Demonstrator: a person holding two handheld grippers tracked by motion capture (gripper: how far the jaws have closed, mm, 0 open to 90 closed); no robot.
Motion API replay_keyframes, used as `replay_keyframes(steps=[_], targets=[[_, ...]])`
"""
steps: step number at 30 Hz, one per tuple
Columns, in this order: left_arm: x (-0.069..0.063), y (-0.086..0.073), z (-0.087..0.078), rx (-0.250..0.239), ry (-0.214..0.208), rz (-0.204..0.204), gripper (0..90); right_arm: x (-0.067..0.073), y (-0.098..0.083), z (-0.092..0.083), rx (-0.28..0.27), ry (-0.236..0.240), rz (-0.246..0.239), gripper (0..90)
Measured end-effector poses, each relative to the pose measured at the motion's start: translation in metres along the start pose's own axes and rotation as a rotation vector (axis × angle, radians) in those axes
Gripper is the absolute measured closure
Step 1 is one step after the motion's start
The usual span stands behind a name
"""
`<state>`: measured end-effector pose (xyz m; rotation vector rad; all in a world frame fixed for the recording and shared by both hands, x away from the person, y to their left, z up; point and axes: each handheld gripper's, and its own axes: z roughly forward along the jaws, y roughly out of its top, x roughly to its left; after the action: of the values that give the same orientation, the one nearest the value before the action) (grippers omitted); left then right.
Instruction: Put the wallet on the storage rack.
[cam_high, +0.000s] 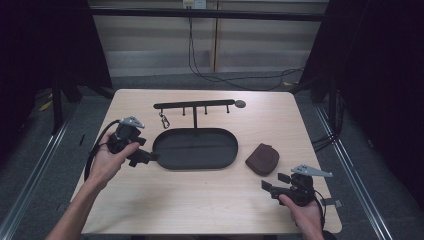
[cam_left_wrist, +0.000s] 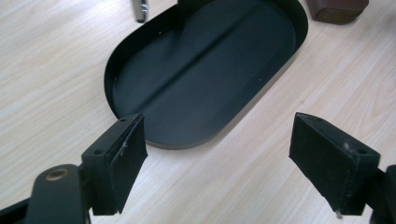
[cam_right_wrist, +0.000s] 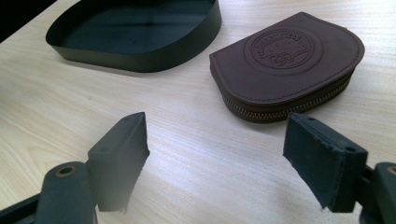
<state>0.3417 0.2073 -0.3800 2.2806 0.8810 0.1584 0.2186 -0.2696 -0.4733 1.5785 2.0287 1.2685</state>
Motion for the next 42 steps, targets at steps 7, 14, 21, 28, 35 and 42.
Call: replay_keyframes(steps=[7,14,21,28,35,42], targets=[[-0.012,-0.038,0.003,-0.078,0.040,-0.086,17.6,-0.002,0.000,-0.001,-0.003,0.002,0.020,21.7],[-0.017,-0.061,0.000,-0.147,0.043,-0.152,17.3,-0.004,0.001,-0.001,-0.006,-0.014,0.026,26.5],[-0.032,-0.092,0.003,-0.191,0.044,-0.182,17.3,-0.005,0.002,0.000,0.007,-0.010,0.012,32.5],[-0.049,-0.118,0.005,-0.183,-0.008,-0.167,17.4,-0.012,0.008,-0.005,0.024,-0.017,0.020,33.6],[-0.058,-0.133,0.006,-0.171,-0.038,-0.145,17.3,-0.017,0.019,-0.006,0.071,-0.024,0.040,26.7],[-0.058,-0.132,0.009,-0.156,-0.043,-0.130,16.8,-0.021,0.038,-0.002,0.124,-0.034,0.038,23.5]])
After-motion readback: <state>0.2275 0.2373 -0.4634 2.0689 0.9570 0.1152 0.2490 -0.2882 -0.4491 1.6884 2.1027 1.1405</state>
